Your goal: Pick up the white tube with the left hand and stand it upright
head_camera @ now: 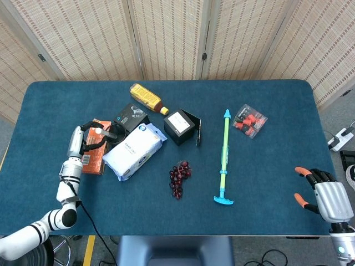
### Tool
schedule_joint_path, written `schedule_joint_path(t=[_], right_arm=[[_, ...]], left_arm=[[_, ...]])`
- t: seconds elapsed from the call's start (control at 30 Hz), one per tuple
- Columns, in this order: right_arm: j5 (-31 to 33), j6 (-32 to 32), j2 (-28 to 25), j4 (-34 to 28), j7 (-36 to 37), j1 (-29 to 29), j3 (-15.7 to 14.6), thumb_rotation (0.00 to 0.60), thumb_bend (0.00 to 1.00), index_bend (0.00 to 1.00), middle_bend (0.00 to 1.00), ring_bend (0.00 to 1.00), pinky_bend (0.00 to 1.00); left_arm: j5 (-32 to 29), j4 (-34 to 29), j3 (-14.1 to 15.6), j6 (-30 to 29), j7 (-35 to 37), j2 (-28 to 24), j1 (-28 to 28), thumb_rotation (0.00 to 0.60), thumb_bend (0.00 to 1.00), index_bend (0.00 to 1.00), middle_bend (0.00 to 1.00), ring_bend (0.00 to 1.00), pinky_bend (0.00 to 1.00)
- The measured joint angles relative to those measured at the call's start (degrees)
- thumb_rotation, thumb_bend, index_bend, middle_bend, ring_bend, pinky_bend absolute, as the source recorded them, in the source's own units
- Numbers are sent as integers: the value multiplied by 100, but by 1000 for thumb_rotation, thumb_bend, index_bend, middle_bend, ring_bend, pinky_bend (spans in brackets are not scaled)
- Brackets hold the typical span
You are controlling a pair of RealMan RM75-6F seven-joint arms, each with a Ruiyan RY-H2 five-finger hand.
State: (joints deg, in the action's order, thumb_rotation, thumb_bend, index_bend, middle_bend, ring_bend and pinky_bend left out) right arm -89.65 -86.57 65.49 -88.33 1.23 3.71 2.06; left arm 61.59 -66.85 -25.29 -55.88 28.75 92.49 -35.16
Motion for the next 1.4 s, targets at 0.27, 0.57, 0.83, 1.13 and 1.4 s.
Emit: schedule_joint_path(t=[0.27, 0.57, 0.83, 1.13, 1.4], right_arm=[[-49, -118, -2, 59, 113, -51, -12, 600, 177, 256, 359, 262, 301], [-140, -289, 31, 191, 314, -145, -51, 600, 177, 256, 359, 262, 301], [-180, -397, 42, 303, 461, -206, -62, 600, 177, 256, 359, 262, 301], [-187, -431, 58, 369, 535, -235, -61, 600, 177, 256, 359, 262, 301], [-207, -446, 66, 393, 567, -244, -61, 600, 176, 256, 359, 262, 301]], left_arm=[[-136, -457, -206, 288, 177, -484, -11, 600, 506, 650, 438, 327, 215], [-758, -1587, -366, 609, -781, -1540, -67, 600, 505, 646, 440, 329, 213], [-986, -2042, -624, 907, -43, -1900, 8, 600, 505, 646, 444, 332, 213], [-523, -2245, -803, 1825, 1093, -2311, 118, 600, 505, 646, 444, 333, 213], [-450, -2042, -362, 1225, -537, -2342, -11, 600, 507, 648, 451, 332, 209]])
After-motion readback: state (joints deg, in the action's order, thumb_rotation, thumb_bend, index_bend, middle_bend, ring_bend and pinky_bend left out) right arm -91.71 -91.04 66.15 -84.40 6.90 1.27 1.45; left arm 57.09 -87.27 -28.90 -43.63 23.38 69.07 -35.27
